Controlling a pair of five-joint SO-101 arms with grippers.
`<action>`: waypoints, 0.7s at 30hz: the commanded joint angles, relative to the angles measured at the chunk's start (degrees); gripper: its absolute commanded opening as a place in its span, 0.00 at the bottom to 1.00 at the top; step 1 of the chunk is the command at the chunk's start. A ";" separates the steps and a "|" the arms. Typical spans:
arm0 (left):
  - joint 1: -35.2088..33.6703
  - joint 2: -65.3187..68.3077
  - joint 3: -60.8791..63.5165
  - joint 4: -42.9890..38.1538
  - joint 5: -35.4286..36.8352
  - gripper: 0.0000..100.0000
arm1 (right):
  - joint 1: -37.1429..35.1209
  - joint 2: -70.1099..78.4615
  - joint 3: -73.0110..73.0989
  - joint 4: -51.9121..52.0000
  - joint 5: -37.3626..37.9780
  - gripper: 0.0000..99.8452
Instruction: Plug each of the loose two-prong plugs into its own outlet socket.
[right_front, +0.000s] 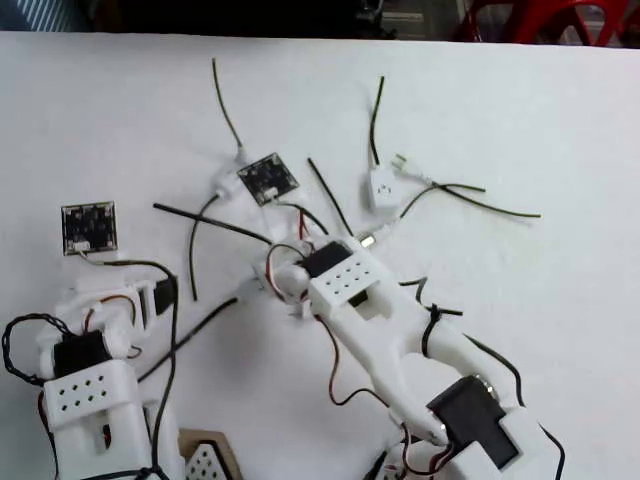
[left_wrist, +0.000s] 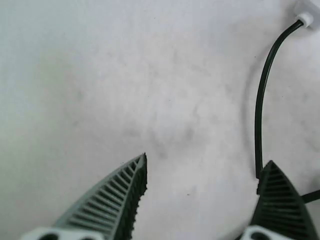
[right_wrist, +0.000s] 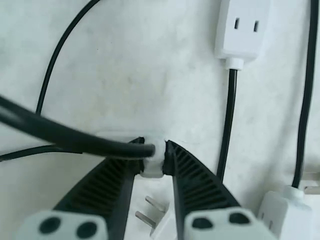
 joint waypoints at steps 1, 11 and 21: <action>-0.57 -1.19 -0.26 -1.14 0.18 0.35 | -1.19 0.22 2.02 1.54 0.70 0.02; -0.57 -1.19 -0.26 -1.14 0.18 0.35 | -1.45 -13.32 20.31 -16.13 6.24 0.02; -0.57 -1.19 -0.26 -1.14 0.18 0.35 | -1.19 -4.88 13.45 -10.07 8.79 0.02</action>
